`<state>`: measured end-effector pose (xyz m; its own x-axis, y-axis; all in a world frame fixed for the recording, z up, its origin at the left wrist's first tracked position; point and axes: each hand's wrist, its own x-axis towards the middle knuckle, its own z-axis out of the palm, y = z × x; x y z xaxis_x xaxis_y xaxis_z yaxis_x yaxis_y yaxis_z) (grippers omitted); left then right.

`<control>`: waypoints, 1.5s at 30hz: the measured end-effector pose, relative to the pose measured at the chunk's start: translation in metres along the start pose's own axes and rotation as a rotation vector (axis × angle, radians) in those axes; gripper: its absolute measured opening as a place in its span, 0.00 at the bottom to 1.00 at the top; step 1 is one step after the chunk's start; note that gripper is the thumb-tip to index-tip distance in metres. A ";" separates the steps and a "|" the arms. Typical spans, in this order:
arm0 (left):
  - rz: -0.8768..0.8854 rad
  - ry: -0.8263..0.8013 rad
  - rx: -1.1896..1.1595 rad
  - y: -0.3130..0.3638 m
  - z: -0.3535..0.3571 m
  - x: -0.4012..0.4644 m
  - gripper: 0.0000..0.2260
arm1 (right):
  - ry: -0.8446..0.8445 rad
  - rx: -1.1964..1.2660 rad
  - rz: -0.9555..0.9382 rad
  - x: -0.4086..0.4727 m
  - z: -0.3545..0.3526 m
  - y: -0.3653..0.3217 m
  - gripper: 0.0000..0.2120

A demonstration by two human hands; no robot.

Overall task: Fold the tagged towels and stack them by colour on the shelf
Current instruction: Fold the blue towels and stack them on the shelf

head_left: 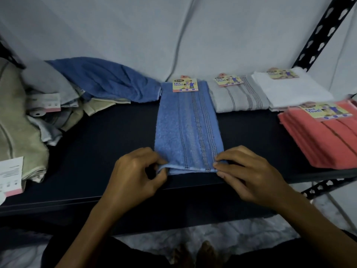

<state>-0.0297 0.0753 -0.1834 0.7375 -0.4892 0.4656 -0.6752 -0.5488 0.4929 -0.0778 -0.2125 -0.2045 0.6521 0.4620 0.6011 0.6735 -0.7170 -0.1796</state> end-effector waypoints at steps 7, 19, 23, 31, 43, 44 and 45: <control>0.007 0.009 0.018 0.000 0.002 0.000 0.06 | 0.018 0.110 0.046 0.003 0.000 0.002 0.07; -0.121 -0.010 -0.125 0.010 -0.003 0.002 0.12 | -0.036 0.271 0.131 0.002 -0.004 0.007 0.09; -0.136 -0.007 -0.078 0.007 -0.001 0.002 0.12 | -0.022 0.246 0.132 0.000 -0.002 0.007 0.11; -0.244 0.034 -0.106 0.003 0.002 0.010 0.15 | 0.107 0.372 0.400 0.022 -0.008 -0.005 0.05; -0.196 -0.466 0.360 0.002 0.021 0.039 0.30 | -0.206 -0.072 0.534 0.084 0.024 -0.027 0.21; -0.211 -0.501 0.385 0.002 0.021 0.038 0.31 | -0.292 -0.067 0.543 0.082 0.027 -0.026 0.24; -0.223 -0.522 0.398 0.002 0.021 0.038 0.31 | -0.362 -0.091 0.552 0.080 0.030 -0.025 0.28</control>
<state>-0.0026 0.0408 -0.1800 0.8357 -0.5434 -0.0795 -0.5238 -0.8322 0.1820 -0.0318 -0.1417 -0.1752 0.9791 0.1495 0.1375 0.1860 -0.9323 -0.3103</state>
